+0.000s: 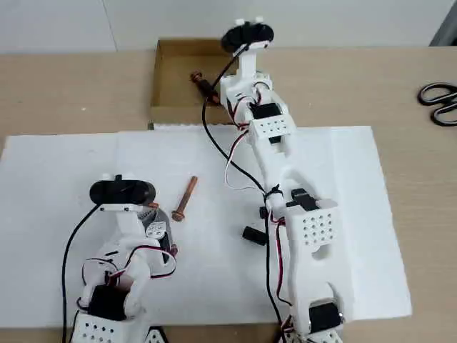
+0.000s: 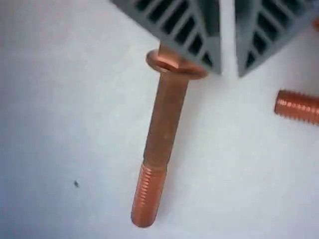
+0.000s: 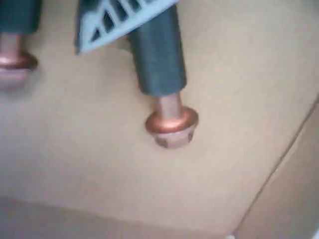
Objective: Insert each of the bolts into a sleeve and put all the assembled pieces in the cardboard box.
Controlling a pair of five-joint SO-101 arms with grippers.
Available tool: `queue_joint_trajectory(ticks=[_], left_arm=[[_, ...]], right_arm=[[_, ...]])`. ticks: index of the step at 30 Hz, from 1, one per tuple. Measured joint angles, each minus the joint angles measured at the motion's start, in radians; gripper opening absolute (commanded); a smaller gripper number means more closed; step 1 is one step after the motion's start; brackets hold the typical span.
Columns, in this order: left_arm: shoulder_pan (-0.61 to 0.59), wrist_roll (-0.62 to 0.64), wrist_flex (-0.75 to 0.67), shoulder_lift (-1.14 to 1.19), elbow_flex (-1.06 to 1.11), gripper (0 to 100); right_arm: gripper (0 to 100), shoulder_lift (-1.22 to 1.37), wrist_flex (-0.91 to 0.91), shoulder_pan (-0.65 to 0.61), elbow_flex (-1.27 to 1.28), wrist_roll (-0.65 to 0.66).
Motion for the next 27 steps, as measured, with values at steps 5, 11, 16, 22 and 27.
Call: queue_joint_trajectory(ticks=[5, 11, 16, 22, 27], left_arm=[[0.000, 0.000, 0.000, 0.000, 0.000, 1], [0.000, 0.009, 0.000, 0.000, 0.000, 1], [-0.028, 0.020, 0.000, 0.000, 0.000, 1], [-0.032, 0.025, 0.000, 0.000, 0.000, 1], [-0.032, 0.025, 0.000, 0.000, 0.000, 1]], right_arm=[[10.6, -0.149, 0.155, -0.005, 0.000, 0.000], [10.0, -0.301, 0.482, -0.012, -0.002, 0.000], [9.8, -0.344, 0.760, -0.023, -0.002, 0.046], [9.8, -0.377, 1.089, -0.040, -0.002, 0.146], [9.7, -0.393, 1.258, -0.043, -0.002, 0.161]])
